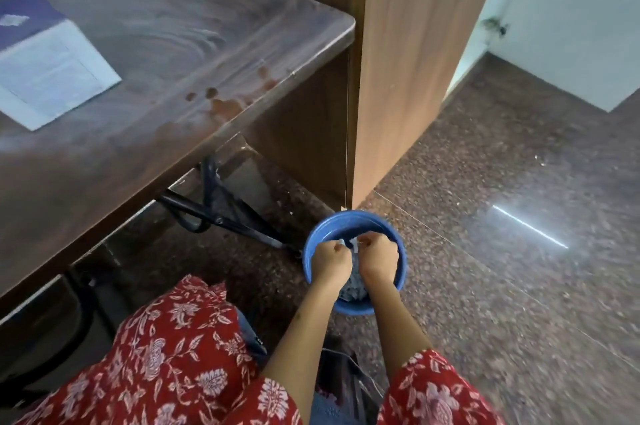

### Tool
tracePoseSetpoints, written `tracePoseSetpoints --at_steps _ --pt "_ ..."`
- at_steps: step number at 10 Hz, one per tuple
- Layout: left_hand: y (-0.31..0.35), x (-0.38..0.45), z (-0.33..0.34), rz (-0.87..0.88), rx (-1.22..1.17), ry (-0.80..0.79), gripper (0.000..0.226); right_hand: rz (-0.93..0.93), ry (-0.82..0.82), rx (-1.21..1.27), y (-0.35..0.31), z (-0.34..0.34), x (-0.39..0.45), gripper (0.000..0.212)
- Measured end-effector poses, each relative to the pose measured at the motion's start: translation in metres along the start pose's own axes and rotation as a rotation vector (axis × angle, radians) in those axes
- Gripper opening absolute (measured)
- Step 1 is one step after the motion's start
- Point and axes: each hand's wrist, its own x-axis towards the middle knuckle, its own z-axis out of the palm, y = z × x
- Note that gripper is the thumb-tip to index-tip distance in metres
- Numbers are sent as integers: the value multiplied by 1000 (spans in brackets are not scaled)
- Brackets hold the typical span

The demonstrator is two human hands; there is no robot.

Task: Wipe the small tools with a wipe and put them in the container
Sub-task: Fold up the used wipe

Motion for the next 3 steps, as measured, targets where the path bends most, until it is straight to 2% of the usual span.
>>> tracePoseSetpoints --at_steps 1,2,3 --pt "2 -2 1 -9 30 -28 40 14 -53 -81 4 4 8 20" --pt "6 -6 -8 25 48 -17 41 18 -32 -53 2 -1 9 26" --pt "16 -19 -23 124 42 52 39 -54 66 35 -23 -22 -10 20"
